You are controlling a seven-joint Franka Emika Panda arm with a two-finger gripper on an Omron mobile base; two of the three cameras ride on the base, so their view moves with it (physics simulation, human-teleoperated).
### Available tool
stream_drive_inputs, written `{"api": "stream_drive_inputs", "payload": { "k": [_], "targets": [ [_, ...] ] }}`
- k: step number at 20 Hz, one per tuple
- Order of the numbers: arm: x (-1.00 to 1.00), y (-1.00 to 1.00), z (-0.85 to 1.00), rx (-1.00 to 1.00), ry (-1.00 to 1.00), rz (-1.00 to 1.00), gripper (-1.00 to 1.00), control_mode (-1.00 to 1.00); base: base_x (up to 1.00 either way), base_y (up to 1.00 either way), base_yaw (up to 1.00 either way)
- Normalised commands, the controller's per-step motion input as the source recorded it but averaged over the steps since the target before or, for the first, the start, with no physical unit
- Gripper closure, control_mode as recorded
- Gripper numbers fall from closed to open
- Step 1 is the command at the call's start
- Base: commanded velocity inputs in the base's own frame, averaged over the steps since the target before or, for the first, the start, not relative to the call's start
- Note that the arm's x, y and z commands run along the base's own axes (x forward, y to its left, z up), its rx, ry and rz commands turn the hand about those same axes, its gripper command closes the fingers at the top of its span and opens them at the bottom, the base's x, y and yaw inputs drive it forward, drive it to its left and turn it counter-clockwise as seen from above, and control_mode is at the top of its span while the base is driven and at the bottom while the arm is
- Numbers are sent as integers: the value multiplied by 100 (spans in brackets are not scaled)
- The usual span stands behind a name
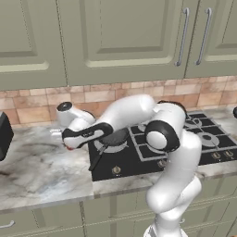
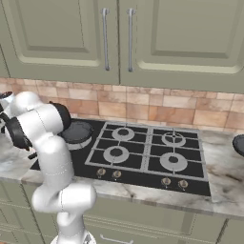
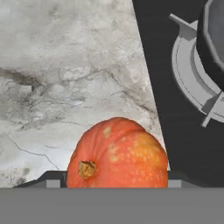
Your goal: Place both pans onto different burners. Then place the squash and the chicken drumstick on different pans.
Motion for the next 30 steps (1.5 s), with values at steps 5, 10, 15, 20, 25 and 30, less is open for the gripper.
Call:
{"api": "stream_drive_inputs", "payload": {
  "k": [5,10,15,20,25,30],
  "targets": [
    [-38,-33,75,0,0,0,100,-100,0,0,0],
    [-41,-40,22,0,-5,0,100,-100,0,0,0],
    [-29,-43,1,0,-9,0,100,-100,0,0,0],
    [-3,-36,19,1,-1,0,100,-100,0,0,0],
    [-12,-28,35,0,0,0,100,-100,0,0,0],
    [-25,-22,16,0,0,0,100,-100,0,0,0]
  ]
}}
